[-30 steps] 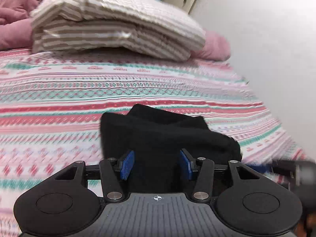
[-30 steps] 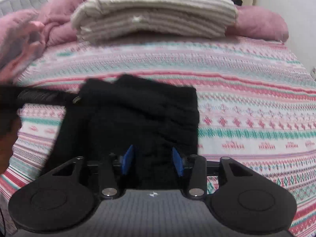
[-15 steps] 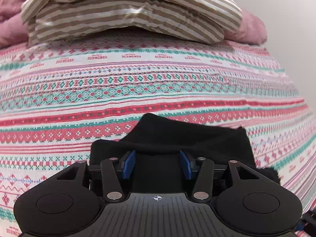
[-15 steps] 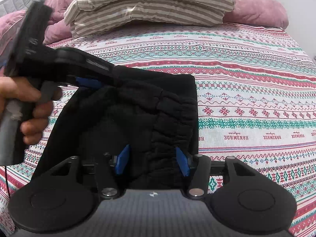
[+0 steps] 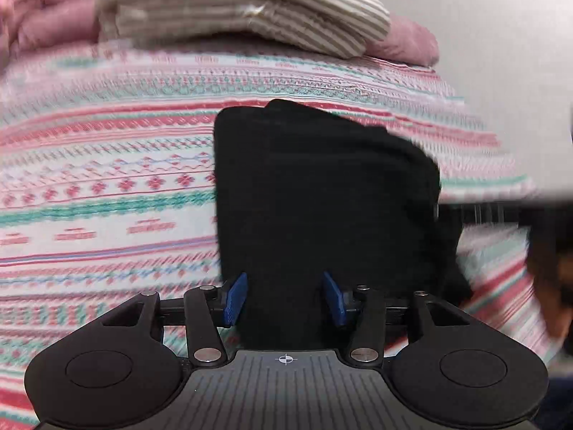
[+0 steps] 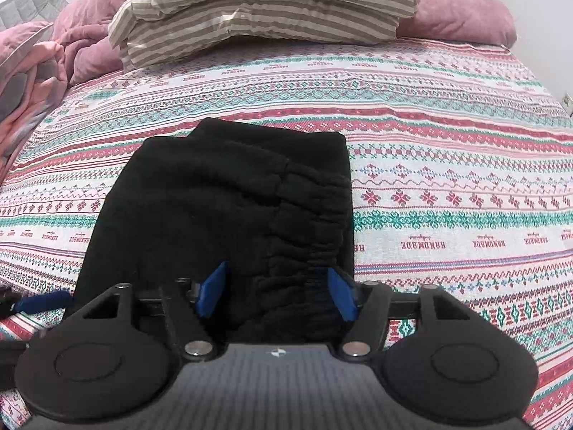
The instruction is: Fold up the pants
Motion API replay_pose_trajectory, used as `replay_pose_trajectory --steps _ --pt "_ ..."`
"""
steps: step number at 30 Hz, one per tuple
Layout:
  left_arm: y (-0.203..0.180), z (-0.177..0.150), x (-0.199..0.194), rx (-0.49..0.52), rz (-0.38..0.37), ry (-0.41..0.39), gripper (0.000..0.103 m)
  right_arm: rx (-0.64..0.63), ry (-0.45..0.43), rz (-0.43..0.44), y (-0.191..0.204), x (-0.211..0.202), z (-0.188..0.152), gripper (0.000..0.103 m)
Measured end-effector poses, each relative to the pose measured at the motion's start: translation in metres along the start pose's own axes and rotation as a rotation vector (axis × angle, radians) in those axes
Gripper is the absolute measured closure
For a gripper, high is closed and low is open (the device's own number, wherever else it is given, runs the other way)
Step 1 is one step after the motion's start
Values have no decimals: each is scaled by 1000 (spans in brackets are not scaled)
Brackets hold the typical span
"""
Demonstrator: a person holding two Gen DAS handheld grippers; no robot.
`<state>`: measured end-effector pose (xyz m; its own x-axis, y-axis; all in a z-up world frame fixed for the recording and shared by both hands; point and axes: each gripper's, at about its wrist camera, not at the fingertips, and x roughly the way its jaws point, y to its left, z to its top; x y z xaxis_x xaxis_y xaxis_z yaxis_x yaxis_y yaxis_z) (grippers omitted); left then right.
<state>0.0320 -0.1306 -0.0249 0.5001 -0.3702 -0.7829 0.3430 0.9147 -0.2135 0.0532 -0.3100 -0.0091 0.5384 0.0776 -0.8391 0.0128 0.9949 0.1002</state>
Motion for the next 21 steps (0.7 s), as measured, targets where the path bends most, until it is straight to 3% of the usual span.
replay_pose_trajectory --steps 3,7,9,12,17,21 --pt "-12 -20 -3 51 60 -9 56 37 13 26 -5 3 -1 0" --pt "-12 -27 -5 46 63 21 54 69 22 54 -11 4 -1 0" --pt "-9 -31 -2 36 56 76 53 72 22 56 -11 4 -1 0" --pt "-4 -24 -4 24 14 126 50 74 17 50 -11 2 0 0" --pt "27 13 -20 -80 -60 70 42 92 -28 85 -17 -11 5 0" --pt "55 34 -4 -186 -149 85 40 204 -47 107 -43 -13 12 0"
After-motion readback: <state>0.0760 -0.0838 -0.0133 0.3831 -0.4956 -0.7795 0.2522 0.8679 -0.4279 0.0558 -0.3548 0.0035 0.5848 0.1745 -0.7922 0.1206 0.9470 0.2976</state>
